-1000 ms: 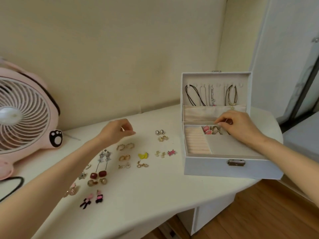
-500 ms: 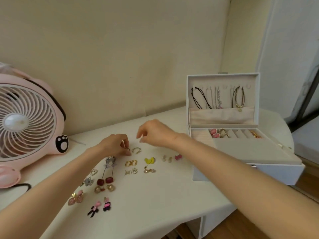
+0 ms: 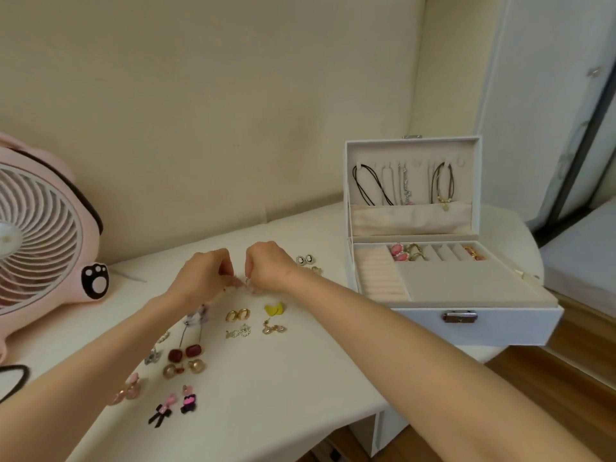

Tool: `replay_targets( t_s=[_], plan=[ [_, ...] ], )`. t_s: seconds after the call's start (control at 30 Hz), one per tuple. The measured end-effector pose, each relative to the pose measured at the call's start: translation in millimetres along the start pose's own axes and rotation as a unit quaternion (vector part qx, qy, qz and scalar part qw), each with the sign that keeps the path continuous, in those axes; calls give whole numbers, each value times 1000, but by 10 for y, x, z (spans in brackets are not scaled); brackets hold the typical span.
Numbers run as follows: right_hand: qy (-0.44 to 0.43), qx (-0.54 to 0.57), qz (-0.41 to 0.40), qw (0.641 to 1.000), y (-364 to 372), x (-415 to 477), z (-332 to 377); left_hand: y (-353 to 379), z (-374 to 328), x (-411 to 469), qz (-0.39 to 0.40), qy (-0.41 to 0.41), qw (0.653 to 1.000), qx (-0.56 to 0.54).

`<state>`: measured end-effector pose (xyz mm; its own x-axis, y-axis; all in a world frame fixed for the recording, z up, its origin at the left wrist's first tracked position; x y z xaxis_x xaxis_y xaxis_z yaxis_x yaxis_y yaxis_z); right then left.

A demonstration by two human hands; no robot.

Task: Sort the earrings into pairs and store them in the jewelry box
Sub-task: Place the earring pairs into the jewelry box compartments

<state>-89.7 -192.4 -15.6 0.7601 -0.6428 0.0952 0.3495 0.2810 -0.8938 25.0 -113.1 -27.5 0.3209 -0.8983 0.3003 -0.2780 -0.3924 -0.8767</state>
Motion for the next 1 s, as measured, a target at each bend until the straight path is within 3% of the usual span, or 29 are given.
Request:
replay_targets(
  t_s=[0.17, 0.3, 0.47, 0.57, 0.87, 1.0],
  plan=[
    [-38, 86, -105, 990, -850, -519, -259, -150, -476, -75, -80, 59, 989, -109],
    [46, 163, -173, 970, -1356, -909, -960, -34, -922, -92, -47, 102, 970, -216],
    [149, 133, -205, 958, -1552, -1163, -1799, 223, -1373, 18, -12, 136, 951, -277],
    [150, 86, -235, 956, -1528, -1198, -2076, 327, -1598, 88, -2, 150, 940, -306],
    [97, -23, -226, 969, -1381, -1110, -2242, 533, -1847, 105, 18, 166, 934, -316],
    [90, -4, -191, 977, -1334, -1126, -2258, 552, -1852, 109, 4, 165, 937, -309]
  ],
)
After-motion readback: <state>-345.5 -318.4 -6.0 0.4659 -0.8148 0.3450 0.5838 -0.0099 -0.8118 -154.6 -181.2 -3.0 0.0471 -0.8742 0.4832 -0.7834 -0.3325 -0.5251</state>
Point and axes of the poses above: each hand's wrist, its own x-axis towards the middle knuckle, its own y-axis out of the palm, z = x × y, the point moved 1 cm from there along x, towards the middle knuckle, and after that the axes turned 4 degrees about y, right-handed, at the moved point
